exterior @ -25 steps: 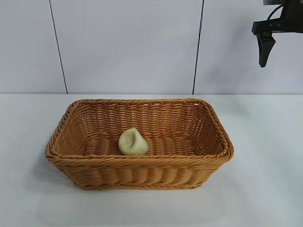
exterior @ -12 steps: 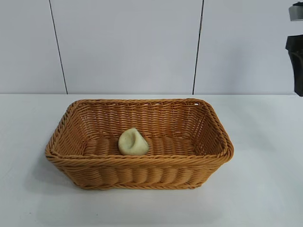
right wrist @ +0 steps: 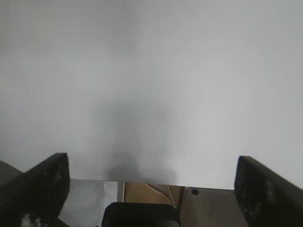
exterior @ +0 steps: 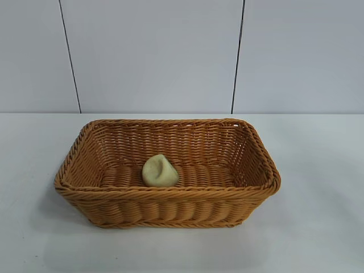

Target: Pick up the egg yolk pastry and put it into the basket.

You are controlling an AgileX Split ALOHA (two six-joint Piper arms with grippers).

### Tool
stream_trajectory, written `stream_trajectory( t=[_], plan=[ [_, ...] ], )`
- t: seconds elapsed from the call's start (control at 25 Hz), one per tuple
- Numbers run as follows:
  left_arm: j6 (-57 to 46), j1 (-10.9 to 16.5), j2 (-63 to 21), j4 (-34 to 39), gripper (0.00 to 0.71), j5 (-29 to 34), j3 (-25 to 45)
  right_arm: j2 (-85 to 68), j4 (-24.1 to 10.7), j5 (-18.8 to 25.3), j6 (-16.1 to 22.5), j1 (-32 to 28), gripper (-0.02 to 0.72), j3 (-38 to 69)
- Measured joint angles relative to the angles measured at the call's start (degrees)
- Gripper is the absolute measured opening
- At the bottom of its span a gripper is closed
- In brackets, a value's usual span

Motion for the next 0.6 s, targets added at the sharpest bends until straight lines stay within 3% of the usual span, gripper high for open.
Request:
stream_trajectory(
  t=[0.32,0.6],
  plan=[
    [0.00,0.00,0.00,0.00,0.695,0.00,0.00,-22.88,1.76,-5.69,-1.87,0.00,0.642,13.93],
    [0.00,0.00,0.00,0.00,0.695,0.00,0.00,-38.80,1.81,-6.16,-2.04,0.00,0.642,14.78]
  ],
)
